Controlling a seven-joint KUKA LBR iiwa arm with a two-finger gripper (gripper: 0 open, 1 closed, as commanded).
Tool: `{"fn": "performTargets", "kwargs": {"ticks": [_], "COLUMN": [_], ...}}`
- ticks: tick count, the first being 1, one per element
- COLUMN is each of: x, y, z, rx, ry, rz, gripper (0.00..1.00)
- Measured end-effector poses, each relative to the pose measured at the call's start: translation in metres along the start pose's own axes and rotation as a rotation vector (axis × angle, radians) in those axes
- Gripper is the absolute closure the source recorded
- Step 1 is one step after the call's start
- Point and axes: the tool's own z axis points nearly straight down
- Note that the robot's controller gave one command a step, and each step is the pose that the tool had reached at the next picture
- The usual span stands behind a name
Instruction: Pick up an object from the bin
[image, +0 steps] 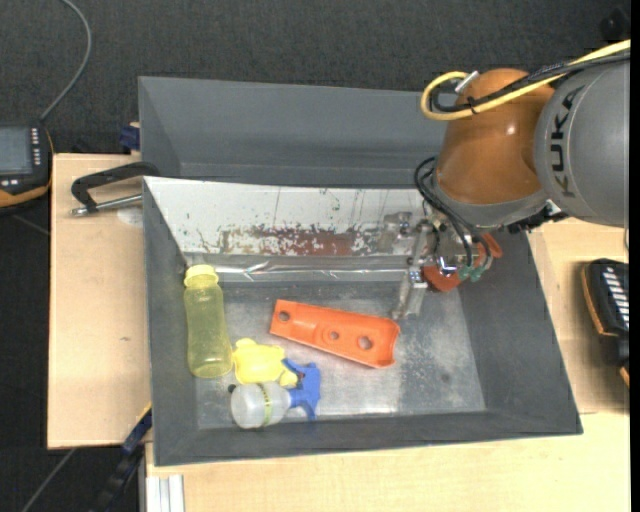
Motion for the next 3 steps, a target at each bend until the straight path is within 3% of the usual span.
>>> {"fn": "performTargets", "kwargs": {"ticks": [1, 2, 3], "x": [0.000, 0.007, 0.016], "y": [0.000, 0.023, 0.023], "z": [0.000, 0.054, 0.080], "rx": [0.000, 0.000, -0.002], "ry": [0.000, -0.005, 0.004], "rz": [0.000, -0.072, -0.018], "gripper": [0.00, 0.00, 0.00]}}
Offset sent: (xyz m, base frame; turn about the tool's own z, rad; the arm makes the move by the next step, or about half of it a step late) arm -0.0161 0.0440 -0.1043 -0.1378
